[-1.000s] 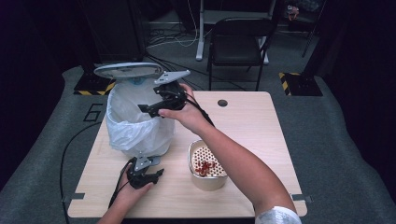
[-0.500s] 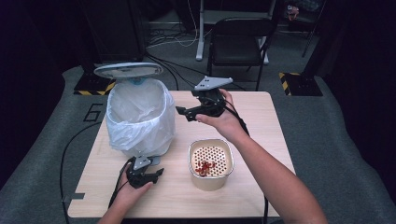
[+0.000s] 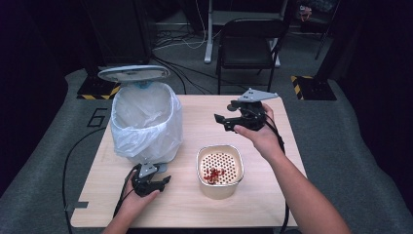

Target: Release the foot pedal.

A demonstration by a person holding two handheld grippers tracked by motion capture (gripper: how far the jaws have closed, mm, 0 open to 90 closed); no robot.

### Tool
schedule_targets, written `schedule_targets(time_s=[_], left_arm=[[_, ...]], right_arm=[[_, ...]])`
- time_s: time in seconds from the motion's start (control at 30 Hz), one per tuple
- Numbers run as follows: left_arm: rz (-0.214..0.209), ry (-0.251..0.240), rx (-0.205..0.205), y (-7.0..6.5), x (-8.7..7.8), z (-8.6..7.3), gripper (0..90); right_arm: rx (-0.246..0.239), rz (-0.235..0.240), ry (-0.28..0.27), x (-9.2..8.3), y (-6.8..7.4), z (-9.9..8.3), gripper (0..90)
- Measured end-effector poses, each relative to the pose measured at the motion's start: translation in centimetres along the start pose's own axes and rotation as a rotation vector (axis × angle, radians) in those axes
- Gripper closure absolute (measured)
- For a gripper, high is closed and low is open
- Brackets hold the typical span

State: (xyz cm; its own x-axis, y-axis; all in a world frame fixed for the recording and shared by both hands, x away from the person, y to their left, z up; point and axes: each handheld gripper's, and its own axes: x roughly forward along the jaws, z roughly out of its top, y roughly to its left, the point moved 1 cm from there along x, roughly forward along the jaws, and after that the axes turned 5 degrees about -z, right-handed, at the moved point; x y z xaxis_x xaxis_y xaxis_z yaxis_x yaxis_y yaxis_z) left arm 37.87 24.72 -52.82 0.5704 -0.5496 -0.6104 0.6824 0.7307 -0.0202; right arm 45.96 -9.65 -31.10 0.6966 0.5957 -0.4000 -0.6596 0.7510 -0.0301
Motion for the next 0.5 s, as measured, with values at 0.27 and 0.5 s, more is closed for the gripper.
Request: schedule_targets(time_s=[0.27, 0.5], left_arm=[[-0.007, 0.007, -0.008, 0.0, -0.1, 0.1, 36.9], [-0.011, -0.005, -0.013, 0.1, -0.3, 0.2, 37.1]], right_arm=[[0.036, -0.069, 0.015, -1.8, -1.9, -3.5, 22.2], [0.058, -0.121, 0.025, -2.7, -3.0, -6.0, 22.8]])
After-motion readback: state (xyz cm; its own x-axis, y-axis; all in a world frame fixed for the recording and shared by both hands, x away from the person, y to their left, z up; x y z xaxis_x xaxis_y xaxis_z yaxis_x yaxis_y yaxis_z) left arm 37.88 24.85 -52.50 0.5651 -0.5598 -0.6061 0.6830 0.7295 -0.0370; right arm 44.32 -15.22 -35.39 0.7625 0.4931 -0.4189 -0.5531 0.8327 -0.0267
